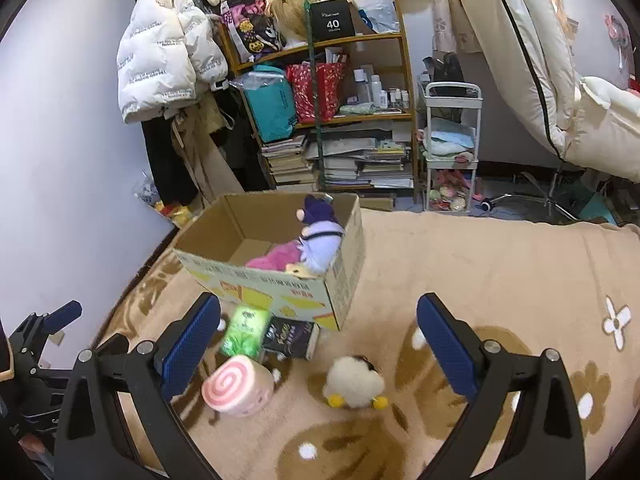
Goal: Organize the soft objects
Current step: 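Move left tool toward pink swirl plush while right tool moves toward white fluffy chick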
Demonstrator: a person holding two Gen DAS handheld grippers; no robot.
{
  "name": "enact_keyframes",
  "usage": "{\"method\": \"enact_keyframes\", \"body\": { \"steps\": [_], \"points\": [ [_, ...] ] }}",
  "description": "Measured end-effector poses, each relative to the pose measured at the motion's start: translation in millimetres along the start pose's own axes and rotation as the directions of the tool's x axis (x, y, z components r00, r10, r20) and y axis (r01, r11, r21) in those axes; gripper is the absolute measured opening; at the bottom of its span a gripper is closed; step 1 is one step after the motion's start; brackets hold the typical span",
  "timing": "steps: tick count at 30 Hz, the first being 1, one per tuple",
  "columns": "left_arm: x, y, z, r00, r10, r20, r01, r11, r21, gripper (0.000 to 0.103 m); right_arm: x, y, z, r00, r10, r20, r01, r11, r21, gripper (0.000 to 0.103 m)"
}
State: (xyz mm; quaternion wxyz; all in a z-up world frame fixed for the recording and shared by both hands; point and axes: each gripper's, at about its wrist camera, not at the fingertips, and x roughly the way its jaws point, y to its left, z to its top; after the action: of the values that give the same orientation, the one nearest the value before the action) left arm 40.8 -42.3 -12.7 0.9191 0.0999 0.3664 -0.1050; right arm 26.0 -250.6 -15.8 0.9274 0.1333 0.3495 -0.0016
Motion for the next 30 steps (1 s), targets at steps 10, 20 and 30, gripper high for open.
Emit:
{"method": "enact_keyframes", "body": {
  "steps": [10, 20, 30],
  "points": [
    [-3.8, 0.8, -4.2, 1.000, -0.013, -0.011, 0.013, 1.000, 0.005, 0.097, -3.5, -2.2, -7.1, 1.000, -0.015, -0.016, 0.015, 1.000, 0.013, 0.103],
    [7.6, -9.6, -8.4, 0.999, -0.011, -0.030, 0.012, 0.999, 0.039, 0.097, 3.4, -0.3, -13.3, 0.998, -0.030, -0.046, 0.030, 1.000, 0.007, 0.103],
    [35.8, -22.7, -8.3, 0.996, -0.035, -0.084, 0.037, 0.999, 0.023, 0.097, 31.6, -4.3, -18.5, 0.992, -0.057, -0.110, 0.060, 0.998, 0.025, 0.103]
  ]
}}
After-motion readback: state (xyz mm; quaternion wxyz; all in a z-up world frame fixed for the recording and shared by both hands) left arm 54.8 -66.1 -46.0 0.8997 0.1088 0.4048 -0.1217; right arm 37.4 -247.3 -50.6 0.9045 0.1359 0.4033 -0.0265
